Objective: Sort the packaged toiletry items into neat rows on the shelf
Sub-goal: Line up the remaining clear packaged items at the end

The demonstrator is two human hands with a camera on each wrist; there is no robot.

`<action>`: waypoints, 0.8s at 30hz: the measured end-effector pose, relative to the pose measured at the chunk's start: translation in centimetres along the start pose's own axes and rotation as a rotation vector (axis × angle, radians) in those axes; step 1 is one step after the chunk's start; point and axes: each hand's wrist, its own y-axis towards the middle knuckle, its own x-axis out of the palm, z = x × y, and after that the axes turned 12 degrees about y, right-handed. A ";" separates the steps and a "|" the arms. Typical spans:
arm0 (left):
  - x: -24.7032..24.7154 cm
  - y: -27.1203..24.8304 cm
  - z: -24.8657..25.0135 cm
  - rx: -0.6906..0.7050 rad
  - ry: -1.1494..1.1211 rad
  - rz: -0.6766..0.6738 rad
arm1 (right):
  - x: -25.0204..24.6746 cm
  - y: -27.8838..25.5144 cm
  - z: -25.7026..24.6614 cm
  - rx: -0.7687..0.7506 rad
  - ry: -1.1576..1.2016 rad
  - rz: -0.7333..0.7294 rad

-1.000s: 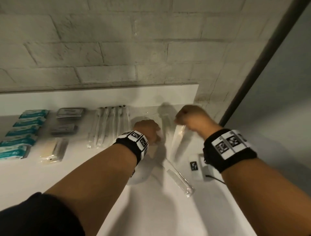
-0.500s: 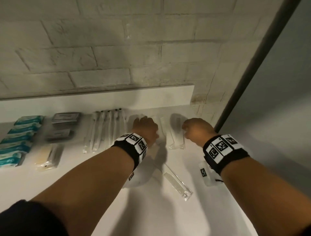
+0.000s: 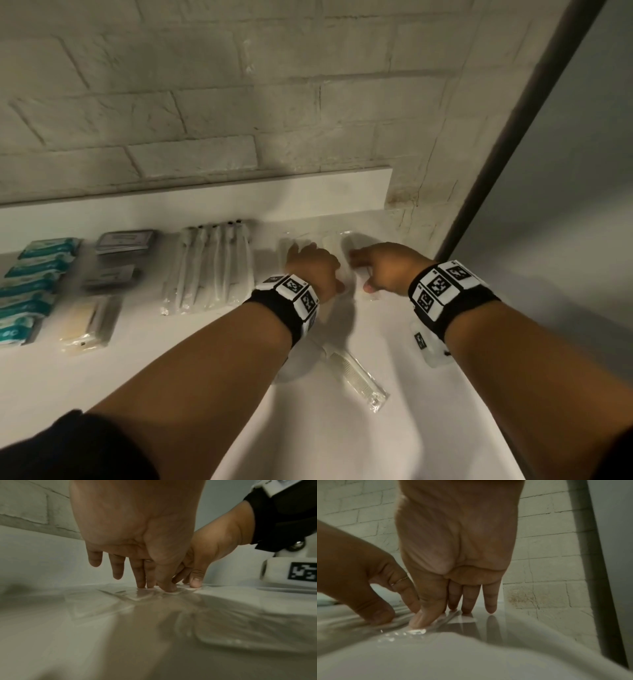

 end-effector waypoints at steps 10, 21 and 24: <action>-0.4 1.0 -1.1 0.069 0.083 -0.103 | 5.2 -4.0 -5.7 0.070 -0.005 -0.117; -1.7 -0.1 -0.8 0.061 0.047 -0.240 | 4.2 -4.7 -4.7 0.000 0.164 -0.090; -1.6 0.0 -0.6 0.050 0.034 -0.215 | 0.0 -5.6 -3.7 -0.062 0.284 0.013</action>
